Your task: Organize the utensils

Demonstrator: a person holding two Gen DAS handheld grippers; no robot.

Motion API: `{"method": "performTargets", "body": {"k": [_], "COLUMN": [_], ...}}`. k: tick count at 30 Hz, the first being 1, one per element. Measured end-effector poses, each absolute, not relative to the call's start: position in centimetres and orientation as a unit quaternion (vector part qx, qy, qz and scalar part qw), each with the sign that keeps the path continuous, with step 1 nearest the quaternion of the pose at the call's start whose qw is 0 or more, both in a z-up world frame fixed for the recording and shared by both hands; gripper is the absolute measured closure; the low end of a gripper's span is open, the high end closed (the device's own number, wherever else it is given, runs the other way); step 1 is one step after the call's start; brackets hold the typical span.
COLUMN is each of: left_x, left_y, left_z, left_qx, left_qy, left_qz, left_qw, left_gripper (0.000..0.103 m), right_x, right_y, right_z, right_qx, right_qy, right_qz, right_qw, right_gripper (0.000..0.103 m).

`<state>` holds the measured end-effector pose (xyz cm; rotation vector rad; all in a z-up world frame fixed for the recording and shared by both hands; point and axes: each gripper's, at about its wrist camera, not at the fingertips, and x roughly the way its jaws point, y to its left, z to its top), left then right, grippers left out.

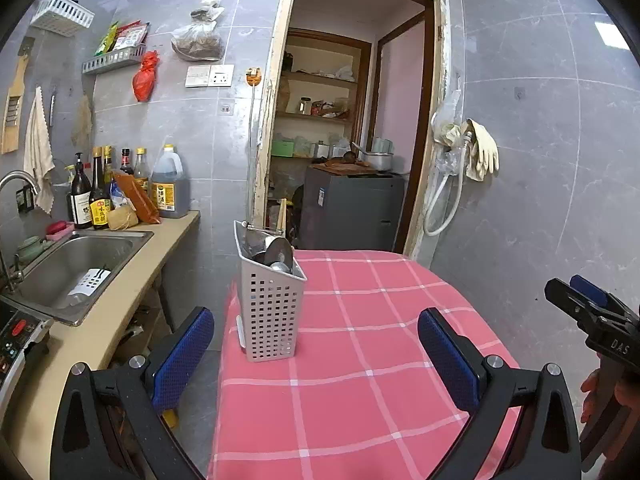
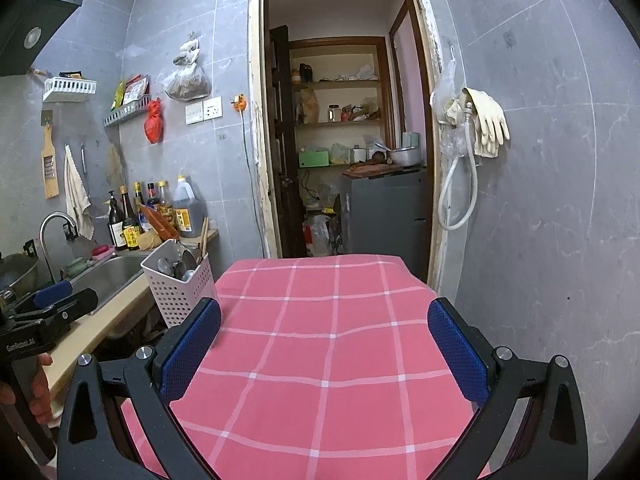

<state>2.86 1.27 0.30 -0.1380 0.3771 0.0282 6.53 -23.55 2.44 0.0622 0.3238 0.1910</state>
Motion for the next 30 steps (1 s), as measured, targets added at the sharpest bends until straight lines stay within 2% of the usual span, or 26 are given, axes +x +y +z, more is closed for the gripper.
{"method": "performTargets", "body": {"k": [30], "left_x": [2.98], "left_y": [1.23], "left_z": [-0.17], "left_qx": [-0.075], "left_qy": [0.193], "left_qz": [0.014], "left_qw": [0.978], "left_gripper": [0.000], "right_x": [7.23], "right_y": [-23.01], "right_z": [1.85], "right_qx": [0.030], "right_qy": [0.168], "right_qz": [0.096], "right_qw": [0.981], "right_gripper": [0.001]}}
